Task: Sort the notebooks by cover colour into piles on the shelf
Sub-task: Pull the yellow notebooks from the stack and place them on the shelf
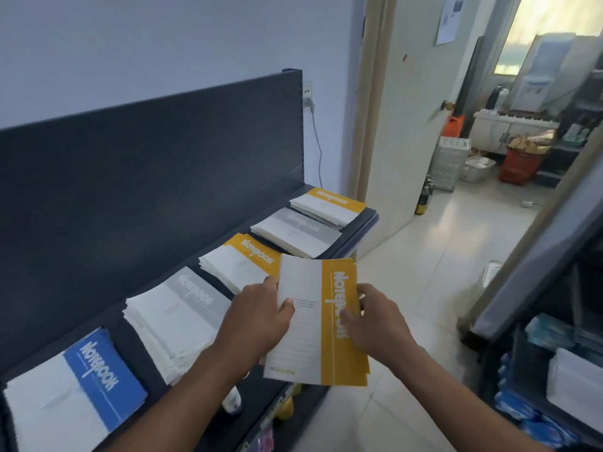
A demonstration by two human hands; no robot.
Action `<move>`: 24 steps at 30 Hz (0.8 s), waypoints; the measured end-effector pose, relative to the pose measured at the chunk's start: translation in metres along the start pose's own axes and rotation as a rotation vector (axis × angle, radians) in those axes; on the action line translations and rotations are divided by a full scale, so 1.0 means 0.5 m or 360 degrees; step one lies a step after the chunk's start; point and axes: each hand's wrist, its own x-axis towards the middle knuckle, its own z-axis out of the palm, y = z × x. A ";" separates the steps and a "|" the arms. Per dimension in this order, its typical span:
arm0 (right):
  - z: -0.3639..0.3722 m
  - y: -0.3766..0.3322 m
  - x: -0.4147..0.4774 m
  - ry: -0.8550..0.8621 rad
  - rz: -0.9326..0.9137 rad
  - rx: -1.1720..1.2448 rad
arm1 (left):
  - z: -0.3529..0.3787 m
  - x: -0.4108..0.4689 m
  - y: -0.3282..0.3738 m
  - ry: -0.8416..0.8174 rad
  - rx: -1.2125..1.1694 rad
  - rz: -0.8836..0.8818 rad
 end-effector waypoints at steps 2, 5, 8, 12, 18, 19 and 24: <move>-0.015 0.006 0.037 -0.0045 -0.0025 0.0013 | 0.009 0.026 0.015 0.0001 -0.0011 -0.0035; -0.026 0.012 0.101 -0.0098 -0.0062 0.0029 | 0.022 0.070 0.028 0.0025 -0.0009 -0.0082; -0.023 0.020 0.166 -0.0125 -0.0086 0.0043 | 0.045 0.112 0.028 0.0033 -0.0044 -0.0184; -0.010 0.015 0.266 -0.0151 -0.0130 0.0046 | 0.079 0.177 0.012 0.0052 -0.0115 -0.0323; 0.030 -0.038 0.393 -0.0257 -0.0225 -0.0049 | 0.102 0.247 -0.034 0.0194 -0.0195 -0.0505; 0.038 -0.051 0.413 -0.0278 -0.0263 -0.0043 | 0.102 0.255 -0.043 0.0230 -0.0195 -0.0555; 0.102 -0.118 0.488 -0.0444 -0.0472 -0.0148 | 0.088 0.276 -0.092 0.0438 -0.0135 -0.0843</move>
